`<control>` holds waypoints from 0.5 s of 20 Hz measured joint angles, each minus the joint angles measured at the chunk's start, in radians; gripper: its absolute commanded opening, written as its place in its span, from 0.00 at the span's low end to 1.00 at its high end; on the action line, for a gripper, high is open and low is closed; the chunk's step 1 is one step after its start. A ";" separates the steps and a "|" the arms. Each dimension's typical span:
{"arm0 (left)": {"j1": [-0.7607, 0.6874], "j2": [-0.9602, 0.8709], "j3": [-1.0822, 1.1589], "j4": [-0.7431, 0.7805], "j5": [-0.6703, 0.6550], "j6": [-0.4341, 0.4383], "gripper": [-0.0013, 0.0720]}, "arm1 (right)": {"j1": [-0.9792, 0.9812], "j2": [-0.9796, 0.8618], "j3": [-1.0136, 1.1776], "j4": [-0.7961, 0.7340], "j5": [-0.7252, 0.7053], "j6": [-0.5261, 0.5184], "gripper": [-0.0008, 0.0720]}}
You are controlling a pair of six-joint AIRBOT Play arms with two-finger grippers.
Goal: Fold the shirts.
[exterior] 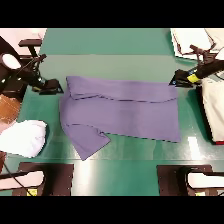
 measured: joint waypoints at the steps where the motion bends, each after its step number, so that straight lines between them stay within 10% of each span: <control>1: 0.002 0.051 -0.056 0.014 -0.008 -0.005 0.70 | -0.002 0.032 0.000 0.003 0.005 0.000 0.59; 10: 0.005 0.363 -0.653 -0.095 0.042 -0.038 0.70 | 0.040 0.197 -0.001 0.006 0.024 0.000 0.59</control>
